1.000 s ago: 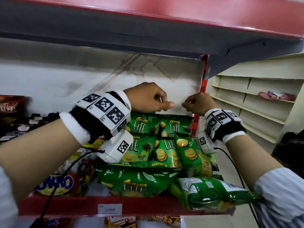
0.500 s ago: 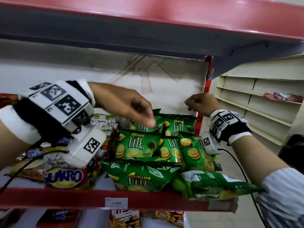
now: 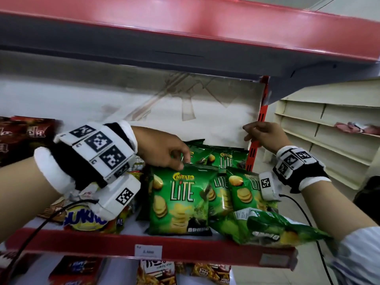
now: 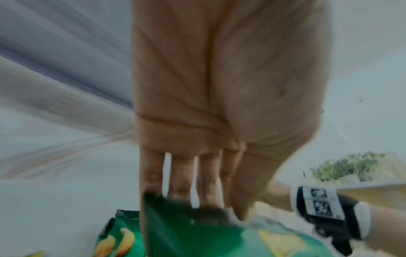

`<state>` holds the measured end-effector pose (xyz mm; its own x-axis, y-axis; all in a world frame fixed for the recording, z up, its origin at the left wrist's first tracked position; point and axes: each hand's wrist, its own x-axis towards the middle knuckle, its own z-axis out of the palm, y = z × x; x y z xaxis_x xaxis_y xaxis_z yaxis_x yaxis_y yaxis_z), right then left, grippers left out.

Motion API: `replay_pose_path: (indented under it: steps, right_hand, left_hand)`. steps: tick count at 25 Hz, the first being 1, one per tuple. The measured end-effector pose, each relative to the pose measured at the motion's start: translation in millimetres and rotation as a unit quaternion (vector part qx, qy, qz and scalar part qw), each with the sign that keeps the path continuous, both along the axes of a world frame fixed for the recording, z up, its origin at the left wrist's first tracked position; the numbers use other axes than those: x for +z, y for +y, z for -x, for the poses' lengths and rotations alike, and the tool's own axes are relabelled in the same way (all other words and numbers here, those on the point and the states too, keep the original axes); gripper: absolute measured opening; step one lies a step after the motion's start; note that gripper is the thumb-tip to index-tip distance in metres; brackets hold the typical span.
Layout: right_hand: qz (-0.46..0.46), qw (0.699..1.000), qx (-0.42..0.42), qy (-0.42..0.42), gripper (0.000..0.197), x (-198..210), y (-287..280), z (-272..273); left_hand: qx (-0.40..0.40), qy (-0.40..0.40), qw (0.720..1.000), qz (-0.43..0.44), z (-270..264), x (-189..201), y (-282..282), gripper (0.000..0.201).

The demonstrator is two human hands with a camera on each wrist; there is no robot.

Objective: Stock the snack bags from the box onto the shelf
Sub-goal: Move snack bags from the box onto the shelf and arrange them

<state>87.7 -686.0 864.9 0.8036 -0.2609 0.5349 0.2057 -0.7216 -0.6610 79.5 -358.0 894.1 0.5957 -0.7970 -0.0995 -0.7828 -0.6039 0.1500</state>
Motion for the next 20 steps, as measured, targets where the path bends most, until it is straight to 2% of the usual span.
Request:
replay_pose_path:
  steps: [2, 5, 9, 12, 15, 17, 20]
  right_hand:
    - [0.003, 1.0, -0.002, 0.002, 0.013, 0.4, -2.5, 0.5]
    - [0.0, 1.0, 0.006, 0.016, 0.013, 0.6, -3.1, 1.5]
    - [0.023, 0.995, 0.067, 0.064, 0.013, -0.6, 6.6, 3.7]
    - [0.073, 0.984, 0.103, 0.127, 0.009, 7.4, 19.5, 7.0]
    - [0.13, 0.959, 0.151, 0.199, 0.01, 18.0, 37.0, 7.2]
    - [0.179, 0.935, 0.181, 0.246, 0.014, 21.2, 48.0, 4.3]
    - [0.22, 0.9, 0.207, 0.316, 0.015, 21.2, 58.4, 0.6]
  left_hand:
    - [0.028, -0.032, 0.999, 0.005, -13.0, -6.4, -6.6, 0.025]
    - [0.05, -0.021, 0.999, 0.001, -25.0, -16.3, -12.5, 0.031]
    - [0.071, -0.031, 0.997, 0.026, -38.3, -17.6, -11.0, 0.02]
    - [0.105, -0.049, 0.993, -0.036, -54.5, -14.7, -9.3, 0.034]
    - [0.115, -0.012, 0.985, -0.126, -67.6, -16.9, -9.4, 0.048]
    - [0.119, 0.011, 0.984, -0.133, -71.8, -20.3, -11.1, 0.047]
    - [0.107, -0.01, 0.985, -0.131, -74.1, -25.1, -15.6, 0.045]
